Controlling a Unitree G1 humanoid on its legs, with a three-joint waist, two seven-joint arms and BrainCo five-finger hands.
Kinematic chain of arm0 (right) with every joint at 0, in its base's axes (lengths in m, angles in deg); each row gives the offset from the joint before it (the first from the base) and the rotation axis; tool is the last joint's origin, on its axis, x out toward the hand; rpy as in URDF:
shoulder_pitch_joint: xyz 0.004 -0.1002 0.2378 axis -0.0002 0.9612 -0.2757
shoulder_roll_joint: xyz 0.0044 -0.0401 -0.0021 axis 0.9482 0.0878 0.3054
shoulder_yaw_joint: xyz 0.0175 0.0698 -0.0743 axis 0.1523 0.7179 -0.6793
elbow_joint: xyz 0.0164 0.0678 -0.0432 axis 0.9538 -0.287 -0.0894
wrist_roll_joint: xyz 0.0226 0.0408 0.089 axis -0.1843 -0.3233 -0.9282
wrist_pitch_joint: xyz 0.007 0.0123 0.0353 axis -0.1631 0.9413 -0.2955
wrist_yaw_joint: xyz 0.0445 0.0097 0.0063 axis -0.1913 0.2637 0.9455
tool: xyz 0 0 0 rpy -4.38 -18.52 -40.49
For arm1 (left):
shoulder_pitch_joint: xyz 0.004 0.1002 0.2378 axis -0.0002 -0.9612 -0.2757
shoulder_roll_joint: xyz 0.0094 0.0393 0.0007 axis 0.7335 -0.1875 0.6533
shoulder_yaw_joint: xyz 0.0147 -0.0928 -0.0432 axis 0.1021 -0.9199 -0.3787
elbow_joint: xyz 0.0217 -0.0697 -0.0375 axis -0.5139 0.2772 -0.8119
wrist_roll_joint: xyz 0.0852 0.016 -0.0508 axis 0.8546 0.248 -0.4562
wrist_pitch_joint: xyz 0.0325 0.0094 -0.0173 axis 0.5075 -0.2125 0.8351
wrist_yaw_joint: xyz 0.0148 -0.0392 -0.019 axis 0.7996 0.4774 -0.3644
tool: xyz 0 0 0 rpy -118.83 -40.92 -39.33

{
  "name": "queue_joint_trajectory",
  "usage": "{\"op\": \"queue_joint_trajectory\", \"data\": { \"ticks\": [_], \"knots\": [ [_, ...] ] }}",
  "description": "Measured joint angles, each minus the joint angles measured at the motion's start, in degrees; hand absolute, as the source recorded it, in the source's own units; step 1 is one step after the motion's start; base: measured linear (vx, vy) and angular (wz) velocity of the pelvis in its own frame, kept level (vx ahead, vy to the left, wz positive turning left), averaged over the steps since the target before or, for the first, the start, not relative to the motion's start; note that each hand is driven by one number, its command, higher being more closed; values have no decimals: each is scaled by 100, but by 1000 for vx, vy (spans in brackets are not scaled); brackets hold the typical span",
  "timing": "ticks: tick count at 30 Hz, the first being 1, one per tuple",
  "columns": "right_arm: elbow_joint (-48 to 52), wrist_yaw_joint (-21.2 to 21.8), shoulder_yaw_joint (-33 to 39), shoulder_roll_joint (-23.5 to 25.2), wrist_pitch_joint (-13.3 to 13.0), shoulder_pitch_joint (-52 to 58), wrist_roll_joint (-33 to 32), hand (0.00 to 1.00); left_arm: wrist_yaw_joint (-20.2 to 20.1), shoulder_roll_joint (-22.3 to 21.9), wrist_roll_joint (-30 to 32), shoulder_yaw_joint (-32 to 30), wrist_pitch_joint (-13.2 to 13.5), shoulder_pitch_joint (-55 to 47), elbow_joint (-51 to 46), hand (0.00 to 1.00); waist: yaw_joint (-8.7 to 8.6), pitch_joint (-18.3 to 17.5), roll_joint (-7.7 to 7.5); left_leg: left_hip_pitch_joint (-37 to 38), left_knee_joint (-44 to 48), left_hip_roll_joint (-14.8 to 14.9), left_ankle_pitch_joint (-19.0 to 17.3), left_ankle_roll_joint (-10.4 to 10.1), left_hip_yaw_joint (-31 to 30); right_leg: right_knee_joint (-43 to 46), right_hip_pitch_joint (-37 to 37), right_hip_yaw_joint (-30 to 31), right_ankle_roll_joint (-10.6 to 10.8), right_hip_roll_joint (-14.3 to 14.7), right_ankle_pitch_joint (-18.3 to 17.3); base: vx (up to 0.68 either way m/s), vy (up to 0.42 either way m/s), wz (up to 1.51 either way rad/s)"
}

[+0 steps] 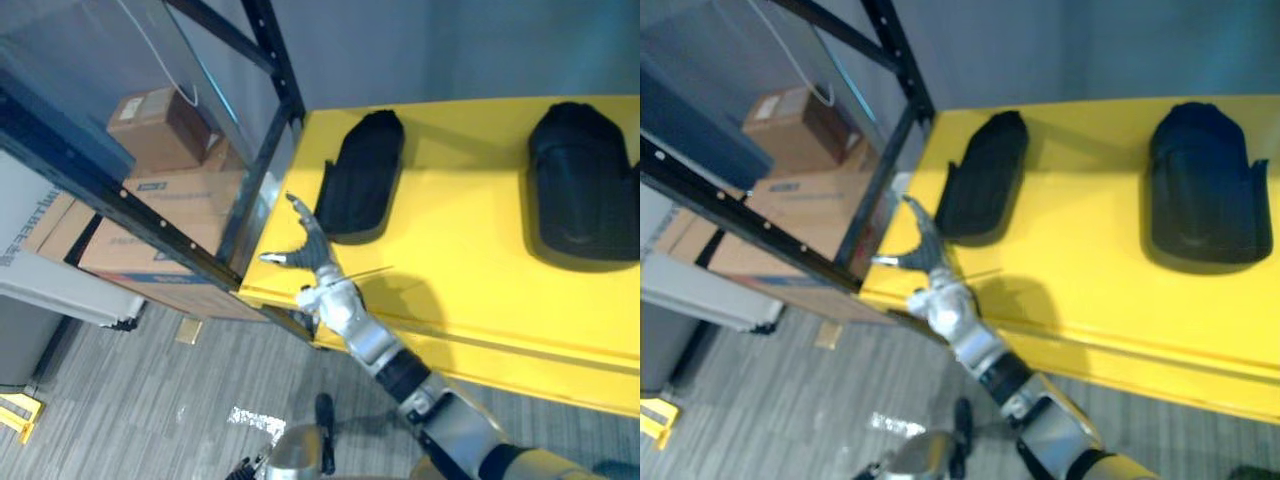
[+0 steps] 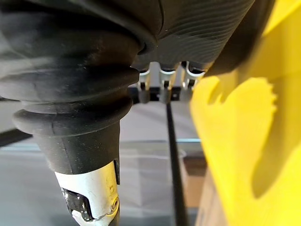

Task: Walk over and take plastic housings, then place them on the shelf

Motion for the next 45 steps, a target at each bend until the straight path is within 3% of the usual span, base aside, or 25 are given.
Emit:
{"op": "queue_joint_trajectory", "data": {
  "ticks": [13,16,18,23,25,28,30,32,34,37,38,39,41,42,45],
  "knots": [
    [104,-149,10,46,-14,92,118,0,25,135,6,114,78,66,5,0,10,140,-162,-3,6,131,-45,-59,60,-132,23,44,-7,170,108,-6,-6,-3],
    [104,13,10,67,-275,107,111,0,43,166,7,114,82,75,8,0,10,171,-210,62,19,170,-78,-58,142,-270,103,85,-5,238,166,0,-6,-12],
    [124,266,-9,104,-582,112,105,0,63,174,35,112,81,83,18,0,14,176,-219,106,107,209,-173,-77,165,-414,222,111,-4,305,222,-5,3,-11],
    [540,841,-367,143,-1049,143,-67,0,106,195,97,87,76,124,58,0,15,156,-270,109,156,299,-230,-77,204,-664,325,113,-19,437,331,-6,-12,-6],
    [903,1282,-606,142,-1221,277,-376,0,141,203,240,-5,71,132,67,0,18,143,-336,205,93,350,-229,-79,241,-845,448,111,-30,527,403,22,-41,-9],
    [1630,2096,-1185,141,-1296,454,-921,0,190,280,370,-148,55,129,272,0,-23,-45,-607,416,-111,419,-208,-113,317,-1164,658,115,-41,676,487,44,-47,-10],
    [2245,2622,-1421,128,-1270,524,-1594,0,270,350,531,-318,10,129,300,0,-43,-318,-875,508,-331,473,-148,-204,382,-1388,725,107,-55,786,558,82,-56,-6],
    [2654,2750,-1308,62,-1190,525,-2098,0,324,416,563,-394,-60,135,330,0,-36,-519,-1053,543,-444,496,-112,-249,454,-1539,731,138,-65,842,625,72,-24,-10],
    [2922,2727,-979,-50,-1177,562,-2423,0,372,433,657,-538,-115,167,359,0,-88,-591,-1168,639,-503,494,-99,-267,465,-1650,850,173,-91,866,679,53,-7,-2],
    [3522,2374,220,-372,-1158,849,-2525,0,428,450,694,-729,-180,254,404,0,-176,-718,-1286,718,-517,500,-100,-268,534,-1666,893,352,-117,879,699,0,8,-7],
    [3877,2174,979,-501,-1163,1072,-2505,0,444,444,684,-777,-178,287,402,0,-168,-728,-1302,759,-521,510,-98,-271,612,-1680,883,446,-130,889,710,-22,11,-27],
    [4221,1935,1816,-629,-1197,1346,-2465,0,471,439,675,-816,-178,284,407,0,-186,-750,-1281,803,-529,530,-95,-276,688,-1704,883,534,-166,912,747,-35,10,-30],
    [4553,1637,2837,-858,-1275,1737,-2357,0,500,373,644,-871,-175,266,437,0,-228,-857,-1219,812,-554,565,-87,-290,810,-1754,826,656,-231,959,833,-48,10,-33],
    [4695,1283,3700,-1081,-1371,2091,-2237,0,593,284,625,-980,-175,230,477,0,-357,-947,-1154,817,-556,593,-74,-309,918,-1807,783,784,-244,993,893,-35,8,-35],
    [4771,737,4918,-1286,-1540,2907,-2142,0,676,261,635,-1024,-179,152,506,0,-595,-1114,-1033,809,-563,672,-61,-334,1072,-1873,711,925,-239,1068,895,-65,-21,-30]
  ]
}}
